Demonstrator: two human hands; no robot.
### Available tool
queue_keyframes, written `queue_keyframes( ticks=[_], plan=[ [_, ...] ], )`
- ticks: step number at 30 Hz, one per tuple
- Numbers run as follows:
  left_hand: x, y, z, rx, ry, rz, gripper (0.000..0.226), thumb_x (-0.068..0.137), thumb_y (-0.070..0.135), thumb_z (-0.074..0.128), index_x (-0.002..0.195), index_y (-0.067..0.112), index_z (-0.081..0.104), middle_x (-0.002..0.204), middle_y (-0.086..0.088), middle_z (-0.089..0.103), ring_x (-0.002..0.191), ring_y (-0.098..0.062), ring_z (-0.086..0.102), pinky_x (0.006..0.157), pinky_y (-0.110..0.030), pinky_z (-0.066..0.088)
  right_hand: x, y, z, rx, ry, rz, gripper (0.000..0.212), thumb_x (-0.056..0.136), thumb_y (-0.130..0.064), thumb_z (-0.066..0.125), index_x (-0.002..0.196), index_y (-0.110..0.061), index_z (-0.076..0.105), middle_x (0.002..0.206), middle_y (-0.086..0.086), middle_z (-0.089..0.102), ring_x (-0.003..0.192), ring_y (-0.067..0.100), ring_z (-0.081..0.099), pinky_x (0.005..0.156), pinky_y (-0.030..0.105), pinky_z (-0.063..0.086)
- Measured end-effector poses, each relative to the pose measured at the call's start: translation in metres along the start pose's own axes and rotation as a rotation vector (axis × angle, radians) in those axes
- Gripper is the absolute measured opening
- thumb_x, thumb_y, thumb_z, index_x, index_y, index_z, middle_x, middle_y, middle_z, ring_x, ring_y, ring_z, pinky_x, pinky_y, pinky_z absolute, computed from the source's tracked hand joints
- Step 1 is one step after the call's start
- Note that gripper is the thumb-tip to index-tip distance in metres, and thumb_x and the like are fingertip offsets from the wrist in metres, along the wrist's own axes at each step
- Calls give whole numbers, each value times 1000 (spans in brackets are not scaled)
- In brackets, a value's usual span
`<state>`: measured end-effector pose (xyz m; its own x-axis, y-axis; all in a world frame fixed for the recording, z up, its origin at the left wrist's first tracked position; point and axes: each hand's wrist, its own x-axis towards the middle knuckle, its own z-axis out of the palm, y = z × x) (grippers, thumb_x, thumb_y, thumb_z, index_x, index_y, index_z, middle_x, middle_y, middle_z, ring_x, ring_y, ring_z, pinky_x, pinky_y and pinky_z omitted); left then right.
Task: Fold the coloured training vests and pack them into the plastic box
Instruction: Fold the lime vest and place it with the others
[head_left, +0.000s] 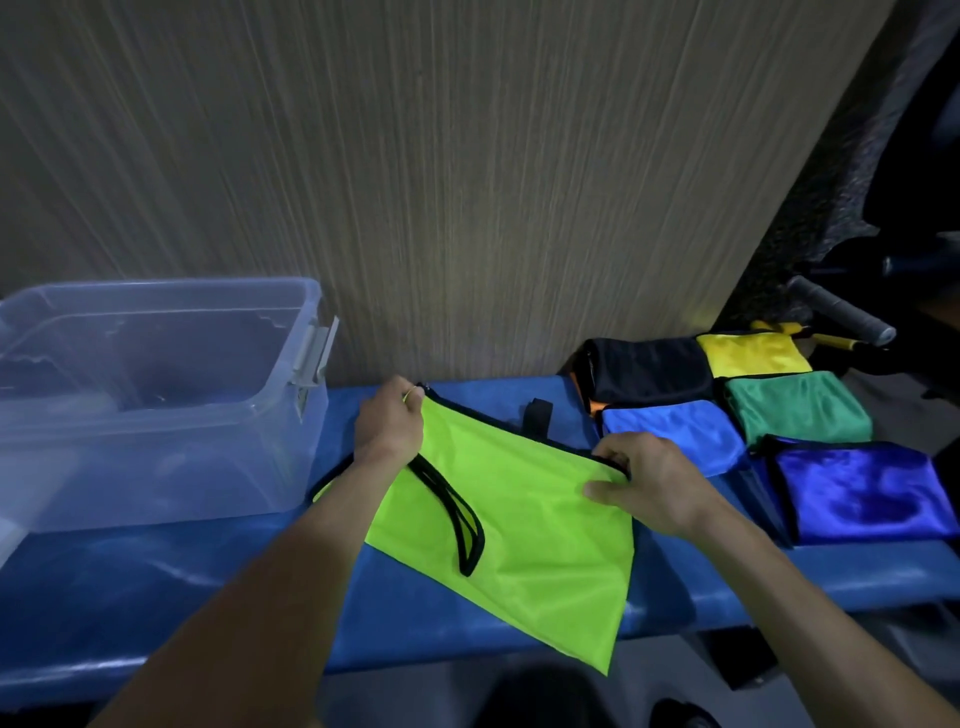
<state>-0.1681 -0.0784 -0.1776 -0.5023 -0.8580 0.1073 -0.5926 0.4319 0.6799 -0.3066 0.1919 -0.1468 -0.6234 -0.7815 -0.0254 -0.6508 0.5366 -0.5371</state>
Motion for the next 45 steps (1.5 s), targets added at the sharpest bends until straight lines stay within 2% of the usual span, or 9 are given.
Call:
queue_keyframes(
  ticks=[10,15,19,23,27,34,39,43,45],
  plan=[
    [3,-7,10,199,20,81,31,108,34,40,112,8,58,119,-15,57,112,-38,52,80,-43,40,4,1,4,117,3,-249,22,87,-41,76,86,-25,61,104,-6,65,100,15,61,88,36,49],
    [3,-10,11,406,-19,53,38,109,39,36,128,14,57,138,-12,48,127,-35,39,105,-49,32,-3,-3,7,-5,192,0,41,91,-53,66,112,-19,58,105,-1,60,98,17,57,86,36,50],
    [5,-6,8,500,-58,46,40,109,42,29,134,18,47,141,-13,44,126,-37,40,104,-49,33,-25,-6,11,-63,173,189,49,91,-60,62,85,-13,52,76,3,59,80,27,60,62,37,44],
    [5,-3,2,530,-107,23,39,109,42,28,135,16,43,138,-18,43,123,-41,46,100,-51,38,-38,-5,24,223,0,329,64,86,-63,67,82,1,59,71,15,68,64,26,69,61,45,60],
    [-3,3,-7,488,-176,9,38,110,39,29,134,12,41,132,-19,51,118,-39,53,88,-47,43,-36,1,37,261,67,328,58,80,-63,73,63,-14,48,54,-3,50,56,17,53,58,38,44],
    [-30,-9,-42,536,-425,68,33,106,33,46,123,5,51,128,-16,56,116,-32,55,82,-31,41,-25,4,23,276,270,271,43,86,-41,76,74,-6,55,64,12,59,64,32,58,59,43,46],
    [-64,-19,-69,480,-505,-9,21,103,33,52,97,14,44,107,-11,57,67,-18,64,50,-24,47,-27,9,29,93,239,108,38,88,-31,76,73,-22,42,62,-3,47,66,22,47,56,34,32],
    [-76,-6,-75,607,-341,177,42,102,32,52,136,10,40,133,-13,51,113,-32,59,90,-39,51,-34,9,38,54,272,-54,36,89,-22,74,79,-29,40,61,-9,43,61,13,41,54,31,32],
    [-80,10,-68,413,-203,399,41,101,32,54,139,19,47,138,-3,47,123,-28,50,100,-45,47,-39,7,39,-13,331,-163,25,89,-20,74,89,-27,50,66,-11,47,66,11,44,57,33,36]
  ],
)
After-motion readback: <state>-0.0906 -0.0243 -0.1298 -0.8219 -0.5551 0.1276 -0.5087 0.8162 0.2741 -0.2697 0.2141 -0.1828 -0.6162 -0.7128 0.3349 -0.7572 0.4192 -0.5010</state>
